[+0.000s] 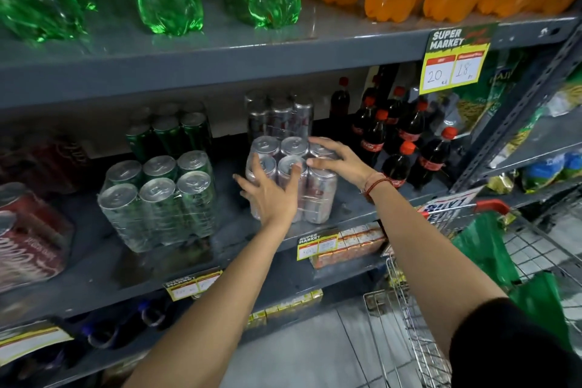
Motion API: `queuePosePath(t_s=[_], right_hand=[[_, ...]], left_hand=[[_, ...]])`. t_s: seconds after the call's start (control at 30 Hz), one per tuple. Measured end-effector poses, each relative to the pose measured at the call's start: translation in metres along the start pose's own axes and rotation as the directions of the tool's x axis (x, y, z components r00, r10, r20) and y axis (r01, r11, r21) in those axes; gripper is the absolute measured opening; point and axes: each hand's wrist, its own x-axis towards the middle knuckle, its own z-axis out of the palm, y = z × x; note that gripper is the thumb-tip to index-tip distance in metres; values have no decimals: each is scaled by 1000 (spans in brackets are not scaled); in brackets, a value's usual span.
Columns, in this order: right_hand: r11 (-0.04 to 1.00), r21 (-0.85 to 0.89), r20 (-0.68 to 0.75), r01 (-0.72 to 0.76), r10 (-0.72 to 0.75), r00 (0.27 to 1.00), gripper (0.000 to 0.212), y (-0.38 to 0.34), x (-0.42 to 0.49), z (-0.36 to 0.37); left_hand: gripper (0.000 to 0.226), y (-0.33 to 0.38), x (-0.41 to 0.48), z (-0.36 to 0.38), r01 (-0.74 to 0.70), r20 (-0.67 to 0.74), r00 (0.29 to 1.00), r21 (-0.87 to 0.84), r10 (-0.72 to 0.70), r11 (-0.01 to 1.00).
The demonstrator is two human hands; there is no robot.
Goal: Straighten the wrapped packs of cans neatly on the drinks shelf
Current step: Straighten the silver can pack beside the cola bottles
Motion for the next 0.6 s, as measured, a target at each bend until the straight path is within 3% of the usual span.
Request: queuePosePath(t_s=[0.1, 0.17, 0.33, 0.43, 0.53, 0.6], right_hand=[[996, 92, -137, 15, -2, 991, 56, 11, -9, 8], [992, 127, -269, 12, 23, 963, 59, 10, -22, 22], [994, 60, -611, -90, 108, 784, 79, -8, -51, 85], [984, 26, -653, -174, 148, 743, 75, -24, -62, 116], [989, 68, -666, -134, 145, 732, 74, -21, -64, 112], [985, 172, -690, -12, 130, 712, 65, -17, -58, 91]], left_hand=[[78, -1, 12, -6, -50, 49, 997, -46, 52, 998], [74, -3, 33, -15, -96, 155, 982, -61, 104, 994], [65, 5, 86, -26, -76, 444, 891, -55, 93, 996], [52, 13, 98, -26, -29, 519, 851, -110, 83, 993], [24, 18, 94, -28, 118, 457, 889, -287, 28, 951], [23, 14, 77, -28, 98, 231, 973, -414, 0, 905]])
